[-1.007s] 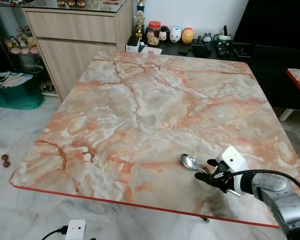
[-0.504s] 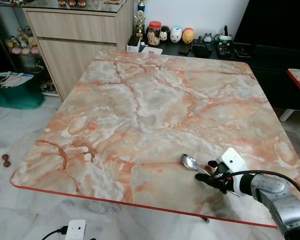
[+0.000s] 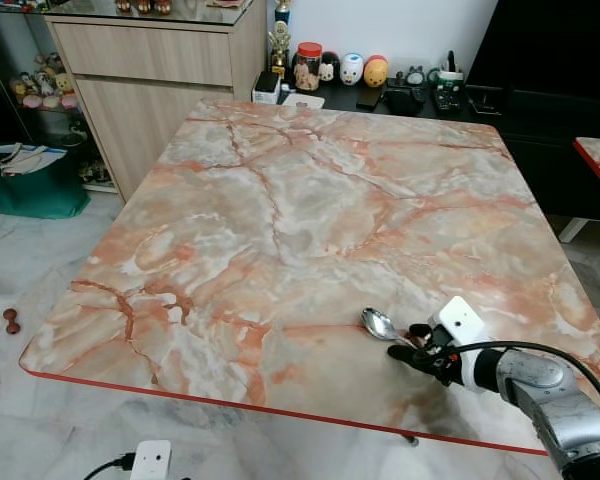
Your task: Setting the table
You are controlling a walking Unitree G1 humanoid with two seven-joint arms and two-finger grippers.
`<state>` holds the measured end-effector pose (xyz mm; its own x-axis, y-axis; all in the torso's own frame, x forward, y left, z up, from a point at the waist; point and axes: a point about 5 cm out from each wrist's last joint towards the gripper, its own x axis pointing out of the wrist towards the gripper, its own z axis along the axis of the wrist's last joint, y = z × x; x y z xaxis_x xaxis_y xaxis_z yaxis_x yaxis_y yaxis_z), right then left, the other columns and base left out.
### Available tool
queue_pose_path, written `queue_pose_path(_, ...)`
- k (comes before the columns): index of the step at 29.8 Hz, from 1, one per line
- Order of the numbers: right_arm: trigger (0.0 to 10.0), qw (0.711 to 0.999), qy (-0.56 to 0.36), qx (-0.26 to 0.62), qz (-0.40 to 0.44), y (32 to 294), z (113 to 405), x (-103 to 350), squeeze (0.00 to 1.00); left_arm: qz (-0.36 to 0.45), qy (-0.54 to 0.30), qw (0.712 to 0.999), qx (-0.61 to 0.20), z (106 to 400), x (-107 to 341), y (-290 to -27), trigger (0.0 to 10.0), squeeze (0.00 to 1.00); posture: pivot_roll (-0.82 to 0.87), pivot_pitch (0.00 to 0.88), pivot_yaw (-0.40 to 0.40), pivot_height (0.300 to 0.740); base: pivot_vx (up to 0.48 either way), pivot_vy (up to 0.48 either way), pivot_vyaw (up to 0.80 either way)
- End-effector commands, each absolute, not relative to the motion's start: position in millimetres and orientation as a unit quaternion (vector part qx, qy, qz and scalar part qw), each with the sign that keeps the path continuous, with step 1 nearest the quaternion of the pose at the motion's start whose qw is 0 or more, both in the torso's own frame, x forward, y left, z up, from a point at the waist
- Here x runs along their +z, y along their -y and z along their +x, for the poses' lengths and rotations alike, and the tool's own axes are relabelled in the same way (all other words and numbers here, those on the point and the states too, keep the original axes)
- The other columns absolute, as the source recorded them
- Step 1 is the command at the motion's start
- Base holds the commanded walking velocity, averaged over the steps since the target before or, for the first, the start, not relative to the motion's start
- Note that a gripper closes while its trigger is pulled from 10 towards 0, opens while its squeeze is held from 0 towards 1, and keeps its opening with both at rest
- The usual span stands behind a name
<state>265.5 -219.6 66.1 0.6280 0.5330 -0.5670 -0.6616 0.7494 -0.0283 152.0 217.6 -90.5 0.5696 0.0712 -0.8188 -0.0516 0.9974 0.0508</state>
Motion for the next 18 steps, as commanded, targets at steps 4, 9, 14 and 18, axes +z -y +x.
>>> queue_pose_path(4, 0.4, 0.895, -0.271, 0.334, -0.123, 219.0, 266.8, 66.5, 0.0, 0.011, -0.48, 0.877, 0.035, 143.7, -94.0, -218.5, 10.0, 0.0, -0.02, 0.0, -0.033, 0.74, 0.0, 0.0, 0.0)
queue_pose_path(9, 0.4, 0.895, -0.272, 0.332, -0.122, 218.9, 266.8, 65.7, 0.0, 0.01, -0.478, 0.878, 0.031, 145.3, -93.6, -217.1, 10.0, 0.0, -0.01, 0.0, -0.033, 0.74, 0.0, 0.0, 0.0)
queue_pose_path(14, 0.0, 0.895, -0.274, 0.331, -0.119, 218.3, 266.6, 63.9, 0.0, 0.01, -0.477, 0.878, 0.03, 145.8, -93.3, -217.2, 10.0, 0.0, -0.02, 0.0, -0.032, 0.74, 0.0, 0.0, 0.0)
queue_pose_path(18, 0.0, 0.895, -0.277, 0.329, -0.117, 218.1, 266.2, 61.8, 0.0, 0.011, -0.477, 0.878, 0.03, 146.0, -93.2, -217.5, 10.0, 0.0, -0.01, 0.0, -0.031, 0.74, 0.0, 0.0, 0.0)
